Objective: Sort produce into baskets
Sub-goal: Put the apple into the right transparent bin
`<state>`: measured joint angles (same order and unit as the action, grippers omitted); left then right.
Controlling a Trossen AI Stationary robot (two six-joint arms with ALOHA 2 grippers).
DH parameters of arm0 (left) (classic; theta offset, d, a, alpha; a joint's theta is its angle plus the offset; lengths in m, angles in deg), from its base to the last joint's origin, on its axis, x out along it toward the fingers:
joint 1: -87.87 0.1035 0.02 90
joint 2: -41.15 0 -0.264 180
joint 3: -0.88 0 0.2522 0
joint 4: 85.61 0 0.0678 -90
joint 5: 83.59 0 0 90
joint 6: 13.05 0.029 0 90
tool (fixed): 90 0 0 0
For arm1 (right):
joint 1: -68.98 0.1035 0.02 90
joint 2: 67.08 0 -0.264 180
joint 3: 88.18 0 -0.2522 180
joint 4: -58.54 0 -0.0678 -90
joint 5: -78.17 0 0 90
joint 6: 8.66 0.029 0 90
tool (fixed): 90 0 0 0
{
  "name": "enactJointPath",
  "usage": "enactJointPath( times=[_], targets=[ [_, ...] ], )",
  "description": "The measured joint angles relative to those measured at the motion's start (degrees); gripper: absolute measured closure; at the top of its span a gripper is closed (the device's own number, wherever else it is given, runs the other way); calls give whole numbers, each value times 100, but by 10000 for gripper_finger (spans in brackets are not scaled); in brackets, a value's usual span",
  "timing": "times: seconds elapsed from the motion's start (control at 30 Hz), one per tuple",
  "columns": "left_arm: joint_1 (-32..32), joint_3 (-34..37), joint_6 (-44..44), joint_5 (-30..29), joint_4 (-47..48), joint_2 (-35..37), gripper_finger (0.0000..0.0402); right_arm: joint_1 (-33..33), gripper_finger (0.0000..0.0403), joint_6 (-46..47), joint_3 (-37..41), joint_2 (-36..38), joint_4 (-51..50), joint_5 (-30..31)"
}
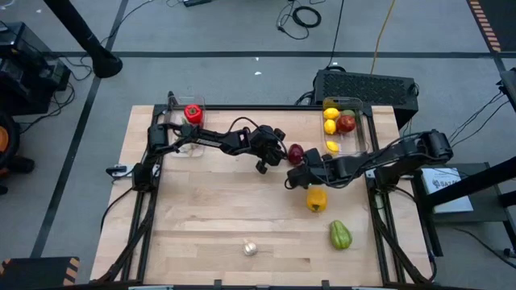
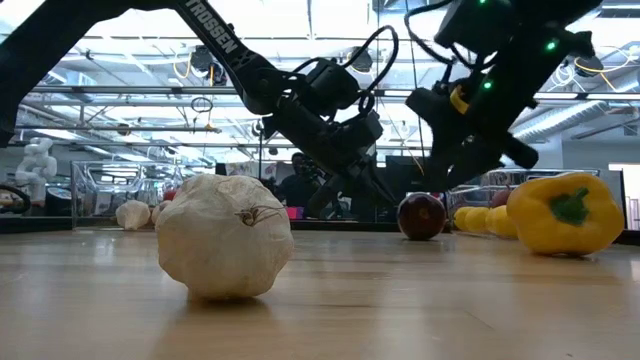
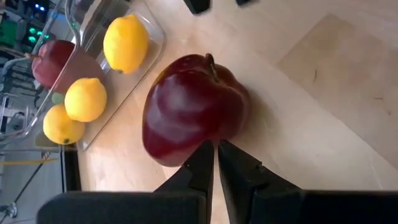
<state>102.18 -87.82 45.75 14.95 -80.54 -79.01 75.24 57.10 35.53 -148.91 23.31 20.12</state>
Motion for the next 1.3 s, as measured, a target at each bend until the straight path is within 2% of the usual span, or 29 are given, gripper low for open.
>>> enactJointPath(
  times=[0.13, 0.4, 0.97, 1.3],
  targets=[
    [-4, 0, -1, 0, -2, 0, 371, -69, 236, 138, 8, -211, 102, -39],
    [2, 0, -3, -18, -287, -41, 371, -229, 234, 160, 12, -438, 157, -36],
    [35, 0, -299, -144, -326, -52, 371, -433, 234, -60, 14, -435, 183, -33],
    [35, 2, -322, -16, -263, -55, 371, -444, 234, -86, 14, -435, -67, 16]
  ],
)
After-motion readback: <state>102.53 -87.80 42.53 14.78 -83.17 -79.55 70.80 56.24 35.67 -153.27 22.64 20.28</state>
